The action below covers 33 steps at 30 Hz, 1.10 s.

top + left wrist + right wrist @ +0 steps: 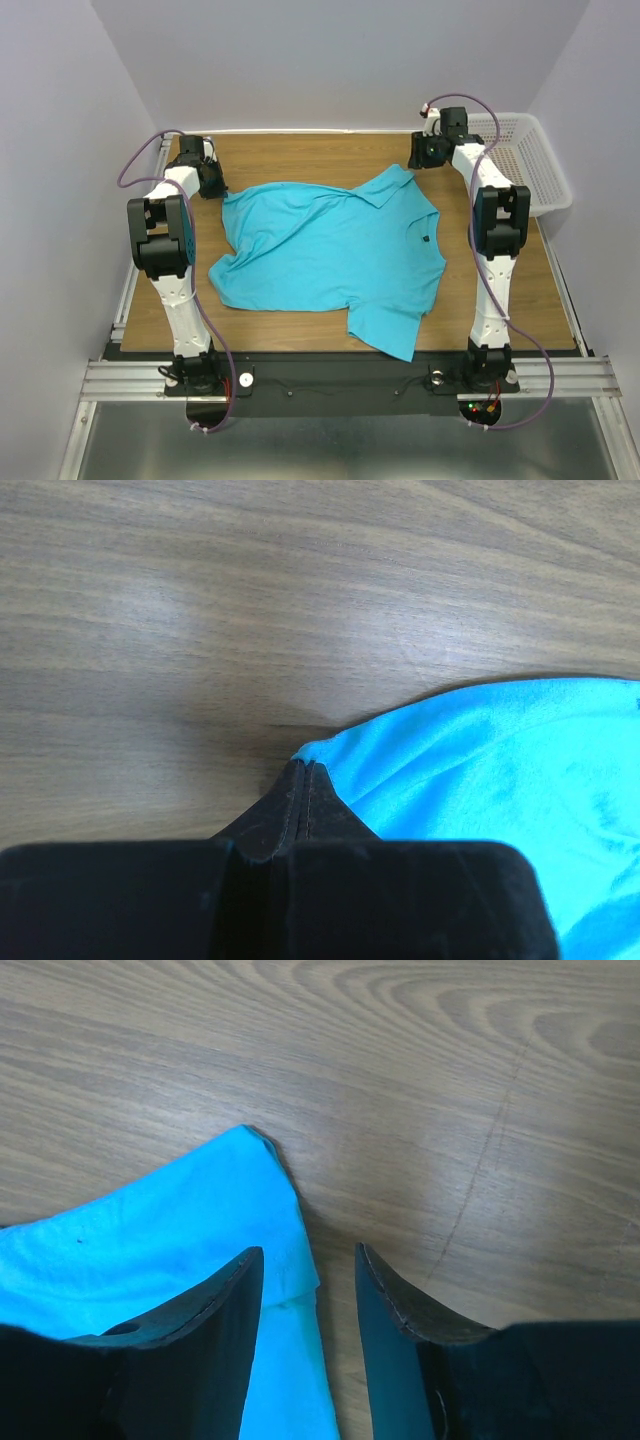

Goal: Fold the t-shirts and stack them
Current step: Flatten the tshirt out

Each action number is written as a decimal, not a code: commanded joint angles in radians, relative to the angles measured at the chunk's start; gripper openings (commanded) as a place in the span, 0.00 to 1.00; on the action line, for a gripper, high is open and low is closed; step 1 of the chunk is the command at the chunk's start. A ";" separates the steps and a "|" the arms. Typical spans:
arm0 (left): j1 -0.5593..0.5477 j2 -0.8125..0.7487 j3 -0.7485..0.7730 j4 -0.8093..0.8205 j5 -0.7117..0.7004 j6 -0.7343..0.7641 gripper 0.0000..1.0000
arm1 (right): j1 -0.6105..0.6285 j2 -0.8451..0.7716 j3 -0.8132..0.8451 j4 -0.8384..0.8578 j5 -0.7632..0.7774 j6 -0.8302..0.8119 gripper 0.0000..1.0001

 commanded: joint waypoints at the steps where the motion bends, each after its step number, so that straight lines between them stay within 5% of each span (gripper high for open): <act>1: 0.006 -0.062 -0.002 0.011 0.015 -0.003 0.00 | 0.007 -0.017 -0.029 -0.002 -0.016 0.018 0.45; 12: 0.008 -0.061 0.001 0.011 0.021 -0.004 0.00 | 0.007 -0.003 -0.046 -0.011 -0.032 0.032 0.42; 27: 0.008 -0.062 0.009 0.008 0.019 -0.006 0.00 | 0.007 -0.037 -0.034 -0.008 -0.087 0.053 0.01; 33: 0.006 -0.070 0.025 0.006 0.004 -0.014 0.00 | 0.007 -0.095 0.011 -0.010 -0.093 0.061 0.00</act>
